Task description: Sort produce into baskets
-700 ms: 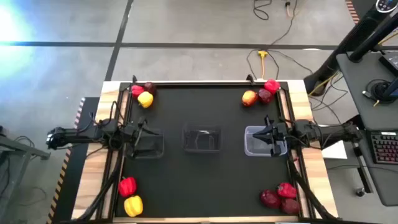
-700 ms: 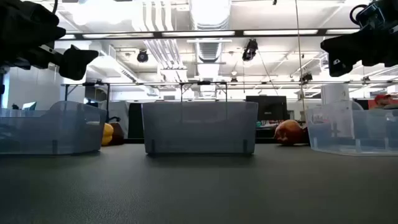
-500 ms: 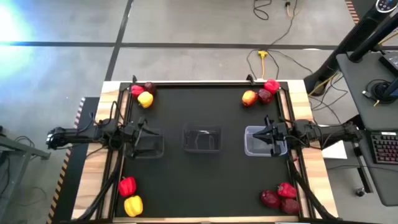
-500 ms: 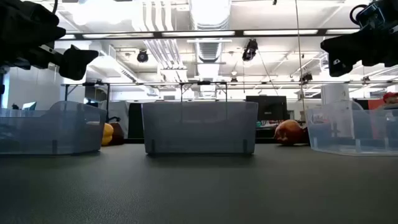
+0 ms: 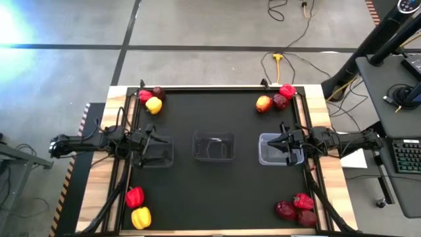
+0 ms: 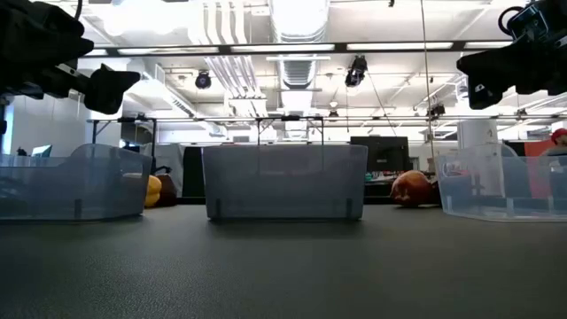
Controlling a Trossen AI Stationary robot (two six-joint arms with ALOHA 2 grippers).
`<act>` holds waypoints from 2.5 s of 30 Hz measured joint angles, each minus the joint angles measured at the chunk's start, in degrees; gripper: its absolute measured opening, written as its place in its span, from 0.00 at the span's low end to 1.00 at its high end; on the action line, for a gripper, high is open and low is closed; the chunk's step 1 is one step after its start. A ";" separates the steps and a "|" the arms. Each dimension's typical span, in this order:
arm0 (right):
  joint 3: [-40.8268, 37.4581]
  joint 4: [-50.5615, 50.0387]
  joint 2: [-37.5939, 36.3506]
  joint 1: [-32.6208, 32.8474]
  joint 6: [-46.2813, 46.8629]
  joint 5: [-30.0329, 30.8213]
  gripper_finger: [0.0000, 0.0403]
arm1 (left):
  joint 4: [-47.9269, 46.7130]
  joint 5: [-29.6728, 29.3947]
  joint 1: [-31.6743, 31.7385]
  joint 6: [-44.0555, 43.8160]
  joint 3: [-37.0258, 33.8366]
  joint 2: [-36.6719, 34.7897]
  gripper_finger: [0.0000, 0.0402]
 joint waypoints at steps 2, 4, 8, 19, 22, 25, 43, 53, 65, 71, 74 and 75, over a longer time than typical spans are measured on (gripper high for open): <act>0.00 0.00 0.01 0.00 0.00 0.00 0.04 | 0.00 0.00 0.00 0.02 0.00 0.00 0.81; 0.00 0.00 0.02 0.00 0.00 0.00 0.04 | 0.00 -0.01 0.00 0.02 0.00 0.00 0.81; 0.00 0.00 0.02 0.00 0.00 0.00 0.04 | 0.00 0.00 0.00 0.02 0.00 0.00 0.81; 0.00 0.00 0.00 0.00 0.00 0.00 0.04 | 0.00 0.00 0.00 0.02 0.00 -0.01 0.81; 0.00 0.00 0.02 0.01 0.00 0.01 0.04 | 0.00 -0.01 0.02 0.01 0.00 -0.01 0.81; -0.01 0.00 0.00 0.02 0.00 0.01 0.04 | 0.00 0.00 0.01 0.02 0.00 -0.01 0.81; 0.00 0.55 0.04 0.02 35.30 0.14 0.04 | 0.00 0.00 0.00 0.02 0.00 0.00 0.81; 0.00 7.88 7.00 -0.04 66.34 27.43 0.04 | 0.00 -0.02 0.01 0.02 0.00 0.00 0.81; 3.66 27.48 31.65 -0.11 41.41 34.44 0.10 | 0.03 -0.01 0.00 0.02 0.00 0.00 0.81; 17.80 17.03 40.92 0.33 30.87 24.85 0.28 | 0.02 0.00 0.00 0.02 0.00 0.00 0.81; 26.47 2.07 44.94 1.23 30.13 21.69 0.39 | 0.02 0.00 0.00 0.02 0.00 0.00 0.81; 29.27 -3.47 46.29 1.69 30.83 20.87 0.42 | 0.02 0.00 0.02 0.02 0.00 0.00 0.81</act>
